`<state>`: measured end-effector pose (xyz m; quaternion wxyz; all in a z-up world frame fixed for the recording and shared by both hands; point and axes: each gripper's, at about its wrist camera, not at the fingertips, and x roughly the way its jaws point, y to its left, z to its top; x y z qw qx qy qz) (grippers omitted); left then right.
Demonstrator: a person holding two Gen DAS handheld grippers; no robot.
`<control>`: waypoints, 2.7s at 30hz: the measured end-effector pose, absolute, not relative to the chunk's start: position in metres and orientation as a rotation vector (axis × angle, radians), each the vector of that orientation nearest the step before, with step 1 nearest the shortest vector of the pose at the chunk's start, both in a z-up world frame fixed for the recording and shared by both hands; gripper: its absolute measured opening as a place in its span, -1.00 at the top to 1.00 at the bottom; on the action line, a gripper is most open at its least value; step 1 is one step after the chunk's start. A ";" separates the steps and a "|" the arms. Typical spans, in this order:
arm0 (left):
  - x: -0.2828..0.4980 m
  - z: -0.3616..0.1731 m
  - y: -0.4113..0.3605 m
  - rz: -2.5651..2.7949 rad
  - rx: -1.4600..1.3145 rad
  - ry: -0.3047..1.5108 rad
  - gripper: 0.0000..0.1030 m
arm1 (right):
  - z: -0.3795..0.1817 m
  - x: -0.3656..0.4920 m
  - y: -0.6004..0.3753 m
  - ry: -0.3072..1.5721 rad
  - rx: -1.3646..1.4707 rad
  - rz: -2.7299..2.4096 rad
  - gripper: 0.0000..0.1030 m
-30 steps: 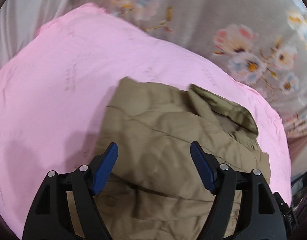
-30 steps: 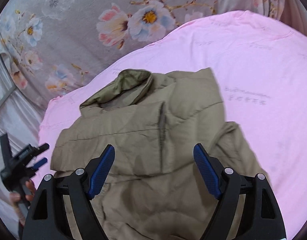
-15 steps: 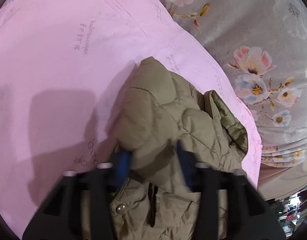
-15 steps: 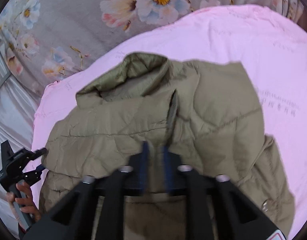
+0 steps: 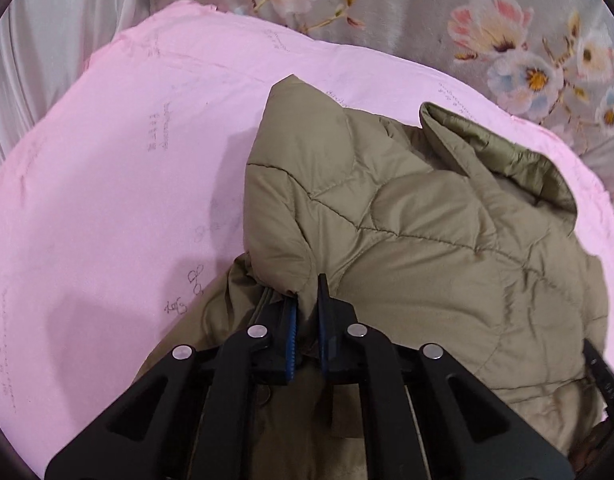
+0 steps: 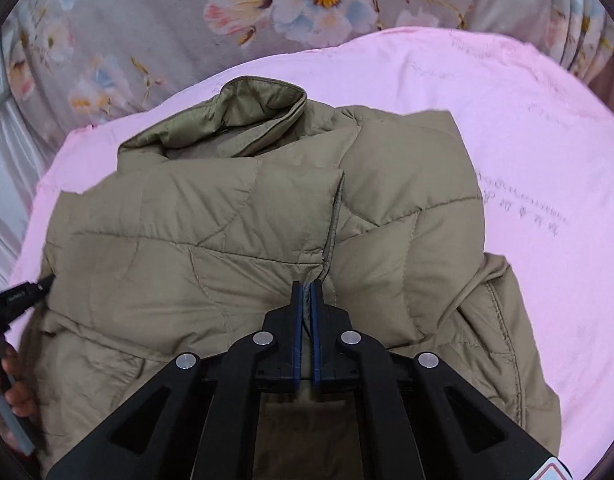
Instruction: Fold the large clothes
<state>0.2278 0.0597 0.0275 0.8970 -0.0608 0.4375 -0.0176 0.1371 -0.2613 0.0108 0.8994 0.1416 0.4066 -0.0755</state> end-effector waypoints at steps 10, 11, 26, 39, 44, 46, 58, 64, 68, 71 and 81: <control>0.191 0.087 0.055 0.019 0.037 0.733 0.28 | 0.071 0.113 -0.256 0.722 0.162 -0.195 0.10; 0.190 0.102 0.049 0.007 0.045 0.704 0.19 | 0.082 0.115 -0.252 0.701 0.159 -0.177 0.10; 0.256 0.031 -0.027 -0.101 0.057 0.794 -0.02 | 0.020 0.191 -0.197 0.761 0.130 -0.050 0.04; 0.253 0.021 -0.040 -0.057 0.150 0.793 -0.05 | 0.013 0.191 -0.198 0.766 0.148 -0.048 -0.04; 0.255 0.018 -0.043 -0.057 0.154 0.802 -0.06 | 0.012 0.192 -0.199 0.773 0.159 -0.043 -0.06; 0.255 0.018 -0.043 -0.060 0.149 0.803 -0.06 | 0.012 0.192 -0.199 0.776 0.164 -0.039 -0.07; 0.318 0.085 -0.011 -0.311 -0.265 0.891 -0.47 | 0.055 0.224 -0.268 0.741 0.517 0.006 -0.08; 0.368 0.038 -0.016 -0.345 -0.489 1.076 -0.37 | 0.024 0.265 -0.292 0.793 0.703 -0.043 0.10; 0.365 0.038 -0.031 -0.362 -0.404 1.052 0.67 | 0.035 0.269 -0.285 0.752 0.617 -0.032 0.84; 0.356 0.034 -0.038 -0.321 -0.271 1.004 0.75 | 0.033 0.264 -0.281 0.745 0.557 -0.038 0.90; 0.339 0.007 -0.057 -0.257 -0.042 0.908 0.77 | 0.009 0.267 -0.270 0.844 0.424 -0.101 0.96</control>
